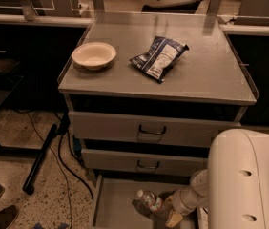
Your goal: Place water bottle into bottom drawer
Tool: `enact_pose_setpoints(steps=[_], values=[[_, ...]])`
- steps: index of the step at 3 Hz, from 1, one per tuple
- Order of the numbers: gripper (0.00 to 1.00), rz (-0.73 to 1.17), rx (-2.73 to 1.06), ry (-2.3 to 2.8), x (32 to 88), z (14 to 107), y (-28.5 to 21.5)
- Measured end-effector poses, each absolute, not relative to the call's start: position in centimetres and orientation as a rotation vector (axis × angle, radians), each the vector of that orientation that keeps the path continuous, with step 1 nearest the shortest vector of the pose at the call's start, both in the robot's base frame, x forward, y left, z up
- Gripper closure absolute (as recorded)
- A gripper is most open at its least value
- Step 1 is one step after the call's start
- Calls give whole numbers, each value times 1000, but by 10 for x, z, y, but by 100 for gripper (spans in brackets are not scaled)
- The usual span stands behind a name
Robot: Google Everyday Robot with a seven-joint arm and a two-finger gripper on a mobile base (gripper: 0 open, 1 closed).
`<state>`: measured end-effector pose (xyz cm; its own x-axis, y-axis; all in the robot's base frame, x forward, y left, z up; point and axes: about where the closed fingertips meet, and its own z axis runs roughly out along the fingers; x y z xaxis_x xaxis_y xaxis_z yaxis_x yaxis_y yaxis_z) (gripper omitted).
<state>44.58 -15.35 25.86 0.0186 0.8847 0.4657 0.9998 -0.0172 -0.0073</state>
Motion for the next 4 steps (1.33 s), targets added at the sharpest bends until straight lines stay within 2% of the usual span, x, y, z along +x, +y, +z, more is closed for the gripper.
enact_pose_setpoints(steps=[4], values=[[100,-388,-2258,-1788,461,205,-150]])
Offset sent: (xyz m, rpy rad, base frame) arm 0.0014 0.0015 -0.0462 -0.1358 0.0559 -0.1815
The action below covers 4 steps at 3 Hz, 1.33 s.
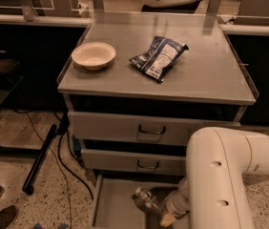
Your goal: Place water bottle into bottom drawer
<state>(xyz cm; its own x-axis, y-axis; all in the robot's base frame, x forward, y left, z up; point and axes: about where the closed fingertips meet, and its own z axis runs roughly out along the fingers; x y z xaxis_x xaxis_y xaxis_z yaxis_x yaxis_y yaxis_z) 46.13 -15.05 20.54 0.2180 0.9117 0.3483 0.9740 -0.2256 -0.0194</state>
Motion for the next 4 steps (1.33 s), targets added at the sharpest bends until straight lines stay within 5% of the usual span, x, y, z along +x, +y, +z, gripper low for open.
enact_pose_setpoints(steps=[4], values=[[100,-299,-2260,-1786,446,164,-135]])
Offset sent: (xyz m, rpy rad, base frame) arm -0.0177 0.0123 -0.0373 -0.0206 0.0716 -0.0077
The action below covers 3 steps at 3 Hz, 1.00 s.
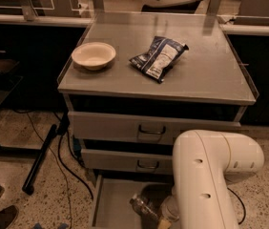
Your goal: Place water bottle into bottom drawer
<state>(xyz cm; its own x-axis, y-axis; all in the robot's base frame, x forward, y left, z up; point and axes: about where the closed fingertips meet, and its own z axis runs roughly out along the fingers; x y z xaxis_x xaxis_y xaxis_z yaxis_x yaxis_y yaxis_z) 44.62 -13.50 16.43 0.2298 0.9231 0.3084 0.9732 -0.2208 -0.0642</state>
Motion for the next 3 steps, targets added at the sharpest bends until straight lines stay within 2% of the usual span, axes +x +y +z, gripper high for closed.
enact_pose_setpoints(steps=[3], values=[[100,-271,-2280,-1757,459,139,-124]])
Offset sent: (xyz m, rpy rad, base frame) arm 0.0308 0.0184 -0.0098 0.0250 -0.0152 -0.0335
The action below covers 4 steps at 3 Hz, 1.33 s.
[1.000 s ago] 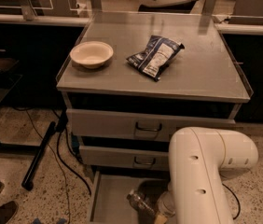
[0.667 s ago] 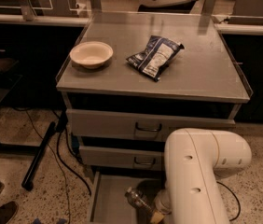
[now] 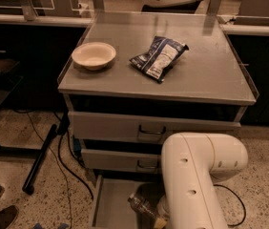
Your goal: Place water bottle into bottom drawer
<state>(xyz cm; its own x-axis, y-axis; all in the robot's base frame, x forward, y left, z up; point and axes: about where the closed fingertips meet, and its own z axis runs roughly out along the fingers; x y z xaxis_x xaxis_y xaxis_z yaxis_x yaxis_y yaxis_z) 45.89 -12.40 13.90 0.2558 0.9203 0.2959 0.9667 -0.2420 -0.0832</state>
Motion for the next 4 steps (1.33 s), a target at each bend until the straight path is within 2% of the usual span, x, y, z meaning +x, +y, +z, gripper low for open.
enact_pose_setpoints(steps=[4], values=[[100,-201,-2296,-1724,457,103,-121]])
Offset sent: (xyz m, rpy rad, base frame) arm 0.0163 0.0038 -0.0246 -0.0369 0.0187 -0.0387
